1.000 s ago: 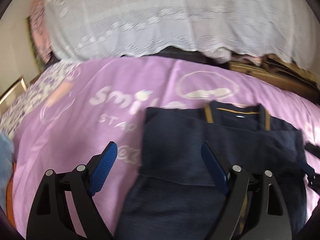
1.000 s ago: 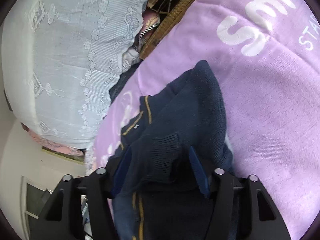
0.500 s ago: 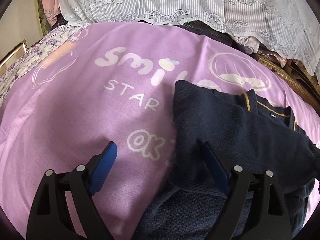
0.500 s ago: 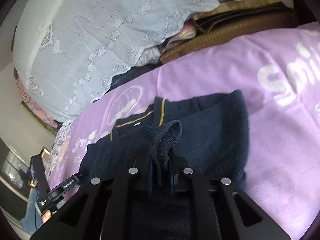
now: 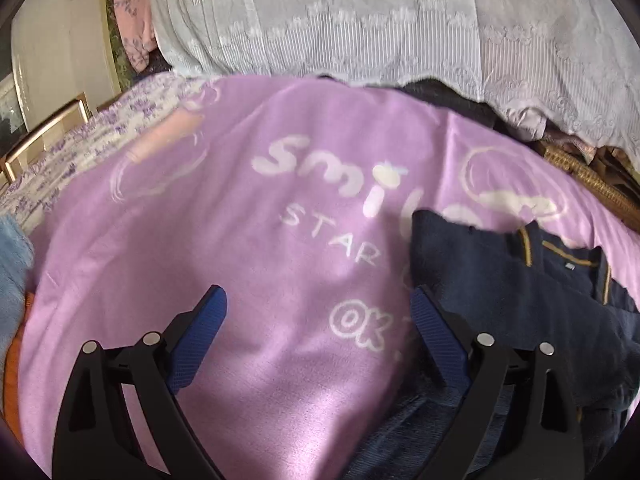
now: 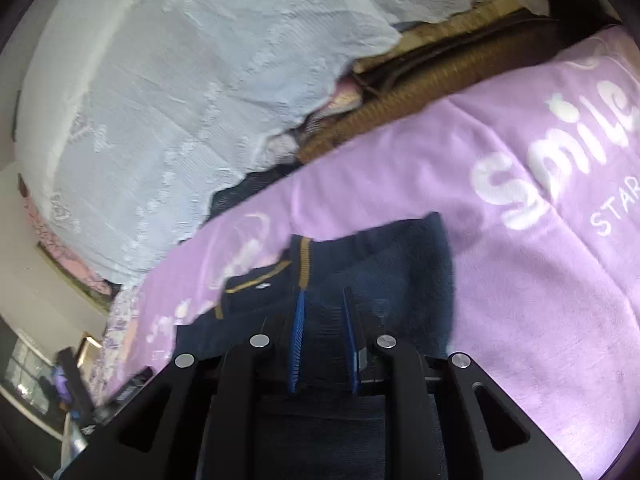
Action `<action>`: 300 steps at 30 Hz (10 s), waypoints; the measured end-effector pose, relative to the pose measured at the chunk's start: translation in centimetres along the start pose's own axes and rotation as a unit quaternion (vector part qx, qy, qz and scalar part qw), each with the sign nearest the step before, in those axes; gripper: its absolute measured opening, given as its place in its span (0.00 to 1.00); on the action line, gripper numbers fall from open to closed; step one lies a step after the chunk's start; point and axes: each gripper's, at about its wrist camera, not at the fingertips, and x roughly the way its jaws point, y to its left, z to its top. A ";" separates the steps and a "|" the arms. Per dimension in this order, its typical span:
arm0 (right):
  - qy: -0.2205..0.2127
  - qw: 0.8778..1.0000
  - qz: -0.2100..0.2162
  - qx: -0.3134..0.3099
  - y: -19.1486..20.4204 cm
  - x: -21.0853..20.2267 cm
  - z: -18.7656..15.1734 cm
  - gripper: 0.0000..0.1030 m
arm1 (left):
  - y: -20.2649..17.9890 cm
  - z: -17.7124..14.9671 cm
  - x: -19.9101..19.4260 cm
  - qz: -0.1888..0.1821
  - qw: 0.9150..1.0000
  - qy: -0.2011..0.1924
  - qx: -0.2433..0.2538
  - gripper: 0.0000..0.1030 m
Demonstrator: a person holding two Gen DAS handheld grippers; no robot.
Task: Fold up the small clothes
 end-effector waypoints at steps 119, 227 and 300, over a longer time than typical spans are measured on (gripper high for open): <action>0.121 0.983 -0.050 -0.129 1.8 -3.7 -10.8 0.75 | -2.0 -10.9 -6.4 -0.133 0.978 0.062 0.147 0.96; 0.101 0.985 0.129 -0.056 -1.1 -16.1 -13.6 0.10 | 5.4 -13.3 -15.1 -0.410 0.906 0.046 0.099 0.11; 0.059 0.984 0.120 0.118 -3.2 7.6 3.4 0.10 | -6.5 2.3 1.2 -0.268 0.963 0.010 0.010 0.11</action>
